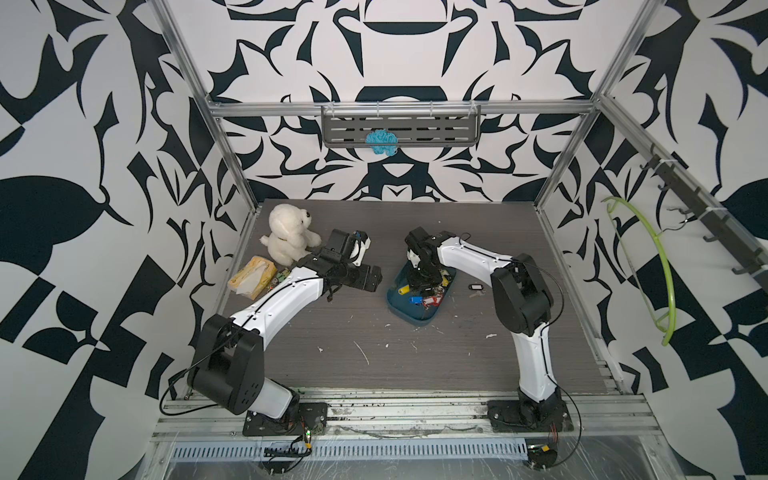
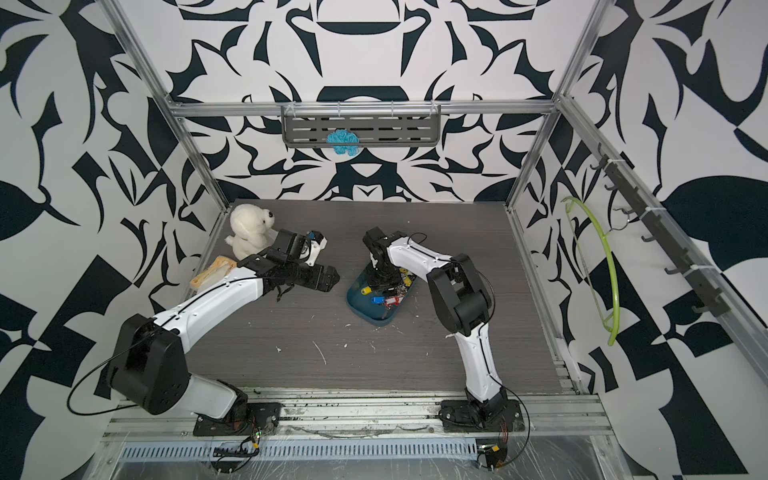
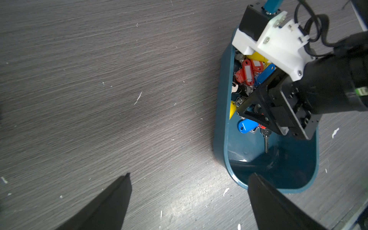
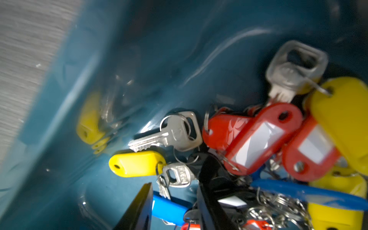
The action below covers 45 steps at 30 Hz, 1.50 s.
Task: Take the keys out of the storage box
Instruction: Pick up the key from the storage box.
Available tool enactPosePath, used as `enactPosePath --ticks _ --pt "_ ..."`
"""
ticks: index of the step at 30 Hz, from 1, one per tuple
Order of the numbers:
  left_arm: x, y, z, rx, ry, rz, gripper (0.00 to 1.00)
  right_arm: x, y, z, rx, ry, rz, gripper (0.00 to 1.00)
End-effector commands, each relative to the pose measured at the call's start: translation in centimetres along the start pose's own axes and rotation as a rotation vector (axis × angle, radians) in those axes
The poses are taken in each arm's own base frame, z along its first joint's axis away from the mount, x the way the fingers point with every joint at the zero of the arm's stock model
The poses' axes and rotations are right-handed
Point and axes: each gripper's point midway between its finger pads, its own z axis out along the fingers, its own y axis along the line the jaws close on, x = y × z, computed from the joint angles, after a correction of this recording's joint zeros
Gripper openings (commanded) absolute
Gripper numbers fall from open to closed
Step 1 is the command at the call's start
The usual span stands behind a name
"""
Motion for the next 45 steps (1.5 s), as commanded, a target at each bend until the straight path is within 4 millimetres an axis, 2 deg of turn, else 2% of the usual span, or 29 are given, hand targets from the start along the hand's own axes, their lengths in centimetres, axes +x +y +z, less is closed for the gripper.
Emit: enactPosePath --ticks 1,14,16,22,25,32,37,41,45 --pt "-0.4 -0.2 -0.2 0.0 0.001 0.013 0.99 -0.9 1.0 -1.0 -0.018 -0.023 -0.019 0.38" --pt "-0.4 -0.3 -0.1 0.001 0.005 0.018 1.0 -0.6 1.6 0.3 -0.01 -0.001 -0.028 0.3" --pt "-0.4 -0.4 -0.1 0.002 0.006 0.019 0.99 -0.7 1.5 0.4 -0.006 -0.001 -0.025 0.25" --pt "-0.3 -0.5 -0.1 0.002 0.009 0.023 0.99 -0.6 1.3 0.4 0.004 -0.006 -0.02 0.02" --pt "-0.3 -0.5 -0.1 0.001 0.009 0.024 1.0 -0.6 1.2 -0.2 0.005 -0.022 -0.018 0.0" --pt "-0.3 -0.6 0.0 0.003 0.011 0.027 0.99 -0.6 1.0 -4.5 0.001 -0.119 0.014 0.0" --pt "-0.3 -0.6 -0.1 0.003 0.009 0.028 0.99 -0.3 0.4 -8.7 -0.005 -0.209 0.048 0.0" --pt "-0.3 -0.7 -0.1 0.004 0.007 0.029 0.99 -0.1 -0.6 -11.7 -0.017 -0.272 0.081 0.0" --pt "-0.3 -0.8 -0.1 0.007 0.007 0.031 0.99 0.2 -2.5 -14.4 -0.037 -0.327 0.14 0.0"
